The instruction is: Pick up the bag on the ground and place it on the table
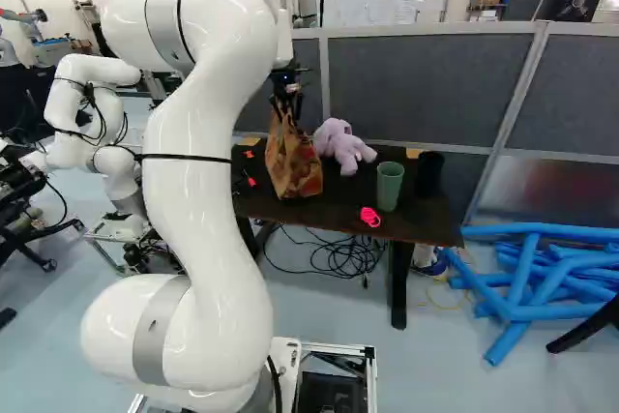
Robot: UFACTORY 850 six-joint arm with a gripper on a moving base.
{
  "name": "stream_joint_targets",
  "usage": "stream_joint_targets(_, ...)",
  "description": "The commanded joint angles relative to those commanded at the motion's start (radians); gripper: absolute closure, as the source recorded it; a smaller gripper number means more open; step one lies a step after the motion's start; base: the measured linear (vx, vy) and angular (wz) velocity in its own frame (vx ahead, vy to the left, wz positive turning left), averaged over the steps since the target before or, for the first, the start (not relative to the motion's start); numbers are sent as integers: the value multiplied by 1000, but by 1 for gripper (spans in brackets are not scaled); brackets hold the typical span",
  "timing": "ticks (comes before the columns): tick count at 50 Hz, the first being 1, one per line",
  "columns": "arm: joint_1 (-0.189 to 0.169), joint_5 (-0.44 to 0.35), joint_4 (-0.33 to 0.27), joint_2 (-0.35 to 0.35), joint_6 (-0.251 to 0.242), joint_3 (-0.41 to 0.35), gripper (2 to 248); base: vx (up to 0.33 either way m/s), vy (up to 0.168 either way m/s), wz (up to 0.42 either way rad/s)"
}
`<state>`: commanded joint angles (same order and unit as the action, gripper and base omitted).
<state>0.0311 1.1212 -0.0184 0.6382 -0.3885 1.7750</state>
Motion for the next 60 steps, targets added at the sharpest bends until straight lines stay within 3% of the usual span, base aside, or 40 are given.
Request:
stream_joint_targets(38, 0, -38, -4, 40, 0, 7, 222, 0, 0, 0)
stream_joint_targets(39, 0, -38, -4, 40, 0, 7, 190, 0, 0, 0)
stream_joint_targets(44, 0, -38, -4, 40, 0, 7, 190, 0, 0, 0)
stream_joint_targets(45, 0, -38, -4, 40, 0, 7, 155, 0, 0, 0)
stream_joint_targets(49, 0, -38, -4, 40, 0, 7, 155, 0, 0, 0)
stream_joint_targets(50, 0, -38, -4, 40, 0, 7, 120, 0, 0, 0)
stream_joint_targets(54, 0, -38, -4, 40, 0, 7, 120, 0, 0, 0)
stream_joint_targets(55, 0, -38, -4, 40, 0, 7, 84, 0, 0, 0)
stream_joint_targets(59, 0, -38, -4, 40, 0, 7, 84, 0, 0, 0)
stream_joint_targets(60, 0, -38, -4, 40, 0, 7, 48, 0, 0, 0)
